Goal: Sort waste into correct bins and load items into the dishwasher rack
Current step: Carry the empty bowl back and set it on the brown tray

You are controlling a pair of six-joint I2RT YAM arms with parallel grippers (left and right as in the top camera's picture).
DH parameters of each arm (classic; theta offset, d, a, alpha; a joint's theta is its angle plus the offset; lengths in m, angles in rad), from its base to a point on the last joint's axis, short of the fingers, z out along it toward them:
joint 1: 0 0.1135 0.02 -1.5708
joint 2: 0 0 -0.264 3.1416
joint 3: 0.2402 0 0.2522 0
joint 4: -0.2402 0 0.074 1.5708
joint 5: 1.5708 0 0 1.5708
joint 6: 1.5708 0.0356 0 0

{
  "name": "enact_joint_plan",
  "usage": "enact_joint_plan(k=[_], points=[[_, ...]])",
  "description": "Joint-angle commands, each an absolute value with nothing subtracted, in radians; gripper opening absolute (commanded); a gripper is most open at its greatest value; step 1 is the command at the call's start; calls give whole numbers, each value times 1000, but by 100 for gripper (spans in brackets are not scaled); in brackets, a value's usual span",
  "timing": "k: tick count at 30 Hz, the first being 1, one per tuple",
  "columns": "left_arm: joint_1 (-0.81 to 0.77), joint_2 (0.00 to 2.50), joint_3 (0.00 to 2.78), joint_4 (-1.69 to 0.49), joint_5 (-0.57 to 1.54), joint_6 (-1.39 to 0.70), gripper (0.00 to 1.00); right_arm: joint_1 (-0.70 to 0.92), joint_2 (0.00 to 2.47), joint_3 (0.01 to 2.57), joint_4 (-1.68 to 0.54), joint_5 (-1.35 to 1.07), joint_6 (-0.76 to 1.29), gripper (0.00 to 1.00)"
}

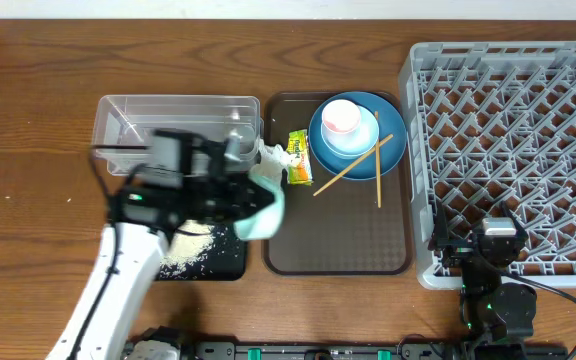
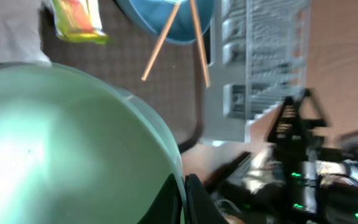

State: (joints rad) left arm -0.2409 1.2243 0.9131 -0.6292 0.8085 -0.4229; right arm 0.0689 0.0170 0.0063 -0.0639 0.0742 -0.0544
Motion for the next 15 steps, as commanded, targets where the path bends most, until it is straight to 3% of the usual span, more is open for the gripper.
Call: enact_joint_plan(k=[1,9,15], points=[[-403,1222,935,-603,515,-586,6,79,15,6,-68,71,-38,99],[-791,1297,935,-538,104,-714,6,79,15,6,-68,71,-38,99],[-932,1415,935,-394,58,-716,6,79,15,6,-68,70,-38,99]])
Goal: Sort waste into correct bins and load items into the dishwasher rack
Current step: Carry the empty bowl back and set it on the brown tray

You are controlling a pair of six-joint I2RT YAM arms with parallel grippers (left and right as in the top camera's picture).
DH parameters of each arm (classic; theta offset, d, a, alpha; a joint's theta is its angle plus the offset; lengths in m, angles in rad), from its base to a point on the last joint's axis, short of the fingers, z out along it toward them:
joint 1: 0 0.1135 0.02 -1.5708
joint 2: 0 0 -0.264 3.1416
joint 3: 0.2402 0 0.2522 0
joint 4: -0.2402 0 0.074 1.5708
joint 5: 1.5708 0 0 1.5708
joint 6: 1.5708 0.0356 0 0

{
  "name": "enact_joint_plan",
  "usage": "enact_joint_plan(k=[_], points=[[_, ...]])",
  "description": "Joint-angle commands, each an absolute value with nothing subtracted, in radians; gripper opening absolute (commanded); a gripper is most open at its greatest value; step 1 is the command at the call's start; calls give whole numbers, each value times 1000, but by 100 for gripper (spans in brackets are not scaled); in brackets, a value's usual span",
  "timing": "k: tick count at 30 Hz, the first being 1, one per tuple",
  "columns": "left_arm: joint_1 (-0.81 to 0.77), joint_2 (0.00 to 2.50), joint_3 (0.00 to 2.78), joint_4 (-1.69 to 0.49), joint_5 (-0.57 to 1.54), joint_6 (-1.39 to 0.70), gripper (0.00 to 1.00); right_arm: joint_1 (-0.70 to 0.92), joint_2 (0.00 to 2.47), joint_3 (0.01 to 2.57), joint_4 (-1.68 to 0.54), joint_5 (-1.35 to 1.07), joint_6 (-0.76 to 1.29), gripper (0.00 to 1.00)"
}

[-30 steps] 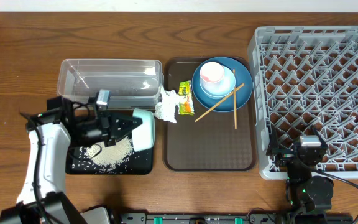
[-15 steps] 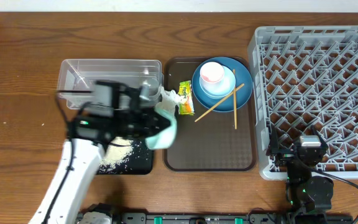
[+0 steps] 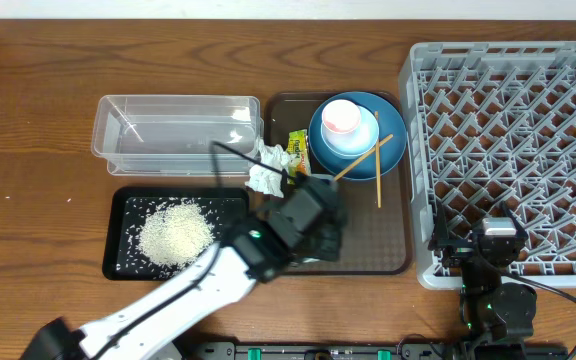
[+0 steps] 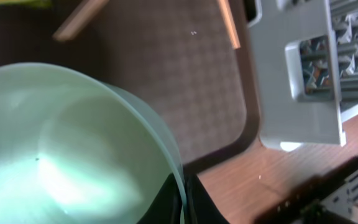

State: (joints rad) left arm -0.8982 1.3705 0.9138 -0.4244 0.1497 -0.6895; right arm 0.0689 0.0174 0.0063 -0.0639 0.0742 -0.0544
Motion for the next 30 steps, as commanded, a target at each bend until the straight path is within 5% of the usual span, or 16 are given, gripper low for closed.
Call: enact_joint_plan(k=[1,13,21,30], points=[[-945,1439,935,-367,59,-716,6,79,15,6,-68,71,-38,99],[-972,1574,935,-262,59,-716,8,79,15,6,-68,71,-38,99],[-972,1568,936,-228,59,-714,41,79,15,6,-68,71,-38,99],[-923,1406,1019,-387,-47,-648,47,79,15,6,-68,71,-38,99]])
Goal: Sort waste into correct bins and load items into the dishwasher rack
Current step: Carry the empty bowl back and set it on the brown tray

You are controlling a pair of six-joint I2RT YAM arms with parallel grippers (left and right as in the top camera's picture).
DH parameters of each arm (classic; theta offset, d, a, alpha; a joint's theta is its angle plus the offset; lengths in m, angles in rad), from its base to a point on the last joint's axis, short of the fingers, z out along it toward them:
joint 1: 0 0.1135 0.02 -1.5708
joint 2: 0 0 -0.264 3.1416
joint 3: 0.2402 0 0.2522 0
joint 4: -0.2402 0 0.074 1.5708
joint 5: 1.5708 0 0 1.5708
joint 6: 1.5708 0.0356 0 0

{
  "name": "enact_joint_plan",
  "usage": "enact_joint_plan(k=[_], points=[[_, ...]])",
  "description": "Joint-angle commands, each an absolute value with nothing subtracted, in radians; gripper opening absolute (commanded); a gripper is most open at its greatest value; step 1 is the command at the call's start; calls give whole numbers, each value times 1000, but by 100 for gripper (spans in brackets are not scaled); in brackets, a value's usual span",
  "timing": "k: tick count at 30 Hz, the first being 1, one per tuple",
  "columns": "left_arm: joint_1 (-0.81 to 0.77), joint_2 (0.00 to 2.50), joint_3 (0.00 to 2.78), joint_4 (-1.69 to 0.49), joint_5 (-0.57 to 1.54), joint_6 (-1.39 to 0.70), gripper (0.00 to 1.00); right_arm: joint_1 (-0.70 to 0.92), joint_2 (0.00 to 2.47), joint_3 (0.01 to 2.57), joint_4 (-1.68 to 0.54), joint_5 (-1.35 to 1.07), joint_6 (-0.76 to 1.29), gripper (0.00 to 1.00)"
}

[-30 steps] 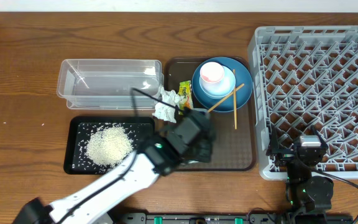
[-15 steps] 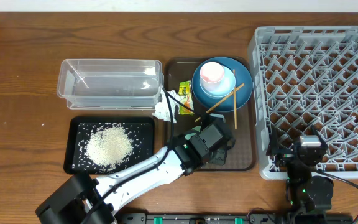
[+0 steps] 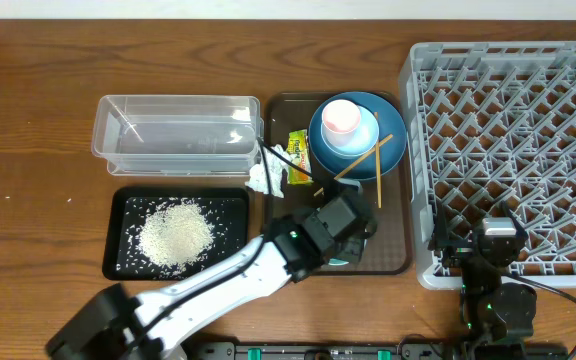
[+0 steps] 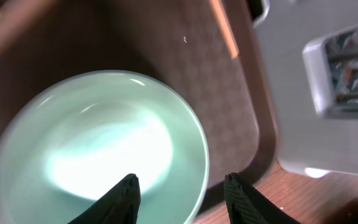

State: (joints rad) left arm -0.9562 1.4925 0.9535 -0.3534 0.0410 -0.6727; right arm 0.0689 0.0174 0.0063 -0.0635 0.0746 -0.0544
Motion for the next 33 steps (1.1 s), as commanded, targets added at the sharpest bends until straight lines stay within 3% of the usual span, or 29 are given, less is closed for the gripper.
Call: enact_joint_plan(k=[1,7,14,20,33], points=[[-907,1382,1029,-414,-68,-648,47,79,15,6,-68,70,-38,99],[-778,1264,1041,-519,-187,-648,47,79,15,6,-68,70,-38,99],[-667,1316,1040,-509,-212,-648,51,79,15,6,-68,71,-38,99],[-657,1425,1040,-432,-230,-648,61,79,15,6,-68,71,-38,99],[-658,1615,1040,-356,-360,-667,69,79,15,6,-68,71,-38,99]])
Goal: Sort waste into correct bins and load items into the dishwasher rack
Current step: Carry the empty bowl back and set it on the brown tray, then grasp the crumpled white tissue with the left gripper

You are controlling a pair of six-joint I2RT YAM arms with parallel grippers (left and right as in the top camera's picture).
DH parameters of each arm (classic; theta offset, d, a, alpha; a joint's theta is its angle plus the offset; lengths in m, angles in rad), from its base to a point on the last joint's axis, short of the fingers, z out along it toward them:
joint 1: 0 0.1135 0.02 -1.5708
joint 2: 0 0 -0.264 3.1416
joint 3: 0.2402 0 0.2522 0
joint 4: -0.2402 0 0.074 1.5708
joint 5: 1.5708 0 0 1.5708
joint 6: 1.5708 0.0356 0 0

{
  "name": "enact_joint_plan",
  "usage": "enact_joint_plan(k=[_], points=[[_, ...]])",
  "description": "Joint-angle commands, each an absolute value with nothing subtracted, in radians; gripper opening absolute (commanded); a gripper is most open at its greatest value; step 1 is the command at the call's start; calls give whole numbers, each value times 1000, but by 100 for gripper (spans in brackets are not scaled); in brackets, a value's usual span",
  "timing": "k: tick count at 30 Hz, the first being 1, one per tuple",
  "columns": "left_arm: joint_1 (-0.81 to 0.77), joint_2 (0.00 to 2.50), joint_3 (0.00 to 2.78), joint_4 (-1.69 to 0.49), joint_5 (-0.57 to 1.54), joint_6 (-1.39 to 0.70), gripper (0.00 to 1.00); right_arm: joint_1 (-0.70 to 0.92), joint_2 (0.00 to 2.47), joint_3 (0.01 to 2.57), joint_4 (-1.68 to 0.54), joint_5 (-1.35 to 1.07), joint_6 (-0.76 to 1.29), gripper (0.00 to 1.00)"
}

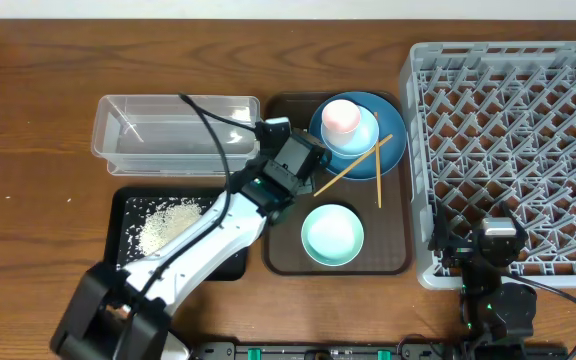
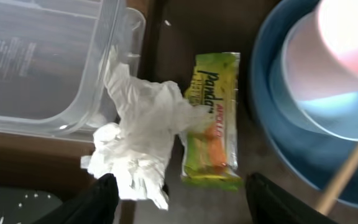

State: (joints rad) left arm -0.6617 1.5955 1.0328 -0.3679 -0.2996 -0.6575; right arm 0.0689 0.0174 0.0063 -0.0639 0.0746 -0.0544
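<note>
My left gripper [image 2: 188, 205] is open and hangs over the far left corner of the brown tray [image 1: 393, 255]. Below it, between its fingers [image 2: 101, 199], lie a crumpled white tissue [image 2: 145, 140] and a green snack wrapper [image 2: 213, 130]. In the overhead view the left arm covers both. A mint bowl [image 1: 333, 235] sits upright on the near part of the tray. At the tray's far end a pink cup [image 1: 340, 117] stands on a blue plate [image 1: 393, 150], with chopsticks [image 1: 353, 165] leaning across it. My right gripper [image 1: 495, 247] rests by the rack's near edge.
The clear plastic bin [image 1: 173, 135] stands left of the tray, close to the tissue. A black tray with rice [image 1: 168, 225] lies in front of it, partly under my left arm. The grey dishwasher rack [image 1: 513, 150] fills the right side.
My left gripper has gone from just above the mint bowl at the tray's near side to the far left corner, over the tissue and wrapper. The bowl stays on the tray.
My left gripper was shut on the mint bowl's rim by the black tray's right end. Then it held the bowl over the brown tray. Then it stood open with the bowl resting on the tray. Now it is open above the tissue and wrapper.
</note>
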Motion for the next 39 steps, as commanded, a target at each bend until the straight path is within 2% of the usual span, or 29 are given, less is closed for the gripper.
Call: enact_joint_plan(k=[1,3,5,7,9,10,11,13,14,20,29,39], points=[[-658,1622,1040,-352,-360,-668,70,79,15,6,-68,71,-38,99],[-657,1633,1040,-341,-360,-668,72,79,15,6,-68,71,-38,99],[-657,1643,1040,-329,-360,-668,63,79,15,6,-68,71,-38,99],[-657,1649,1040,-322,-361,-680,48,79,15,6,-68,71,-38,99],[-657,1649,1040,-318,-361,-690,41,79,15,6,-68,71,-38,99],[-657,1649,1040,-315,-361,-690,40,79,15,6,-68,71,-38,99],[-657,1649,1040,-310,-361,-690,41,79,15,6,-68,71,-38,99],[-657,1649,1040,-303,-361,-690,50,79,15,6,-68,71,-38,99],[-657,1649,1040,-301,-361,-691,51,79,15,6,-68,71,-38,99],[-657,1653,1040,-300,-361,-696,51,79,15,6,-68,71,-38,99],[-657,1729,1035,-308,-439,-890,55,79,15,6,-68,71,-38,99],[-657,1803,1035,-292,-546,-945,56,79,15,6,-68,71,-38,99]])
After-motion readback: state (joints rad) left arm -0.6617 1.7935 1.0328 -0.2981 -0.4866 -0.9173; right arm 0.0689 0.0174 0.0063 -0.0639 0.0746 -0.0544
